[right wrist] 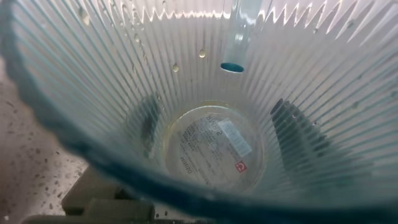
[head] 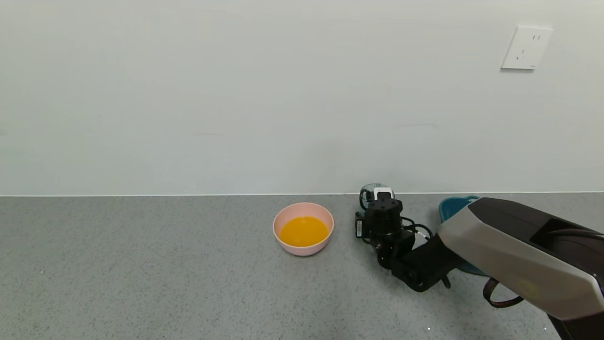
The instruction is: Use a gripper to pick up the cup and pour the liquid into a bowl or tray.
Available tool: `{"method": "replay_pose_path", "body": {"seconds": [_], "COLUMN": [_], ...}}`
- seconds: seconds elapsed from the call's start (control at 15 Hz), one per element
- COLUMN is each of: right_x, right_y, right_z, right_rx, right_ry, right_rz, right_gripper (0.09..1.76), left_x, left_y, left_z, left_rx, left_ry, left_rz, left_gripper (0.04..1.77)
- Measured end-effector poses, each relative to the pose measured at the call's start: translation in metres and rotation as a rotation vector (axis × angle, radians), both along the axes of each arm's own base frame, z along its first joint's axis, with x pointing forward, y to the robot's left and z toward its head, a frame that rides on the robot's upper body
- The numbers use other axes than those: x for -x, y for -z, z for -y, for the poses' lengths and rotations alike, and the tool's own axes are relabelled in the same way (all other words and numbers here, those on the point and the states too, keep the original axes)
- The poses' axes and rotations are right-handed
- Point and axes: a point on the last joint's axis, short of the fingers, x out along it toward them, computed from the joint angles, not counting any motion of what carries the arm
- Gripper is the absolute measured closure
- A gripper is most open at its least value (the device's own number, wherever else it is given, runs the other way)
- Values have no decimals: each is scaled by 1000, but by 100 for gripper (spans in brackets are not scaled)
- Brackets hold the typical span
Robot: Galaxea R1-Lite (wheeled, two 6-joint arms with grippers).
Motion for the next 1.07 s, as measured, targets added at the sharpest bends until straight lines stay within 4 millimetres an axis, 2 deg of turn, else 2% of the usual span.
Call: {"method": "replay_pose_path", "body": {"seconds": [1.07], "right_x": [-4], "right_y": [13], "right_z": [5], "right_rx": [5], "right_ry": [16], "right_rz": [-9], "right_gripper": [53], "left_x": [0], "left_y": [0], "left_z": [0], "left_rx": [0], "left_ry": [0], "left_rz": [0], "left_gripper": [9]}}
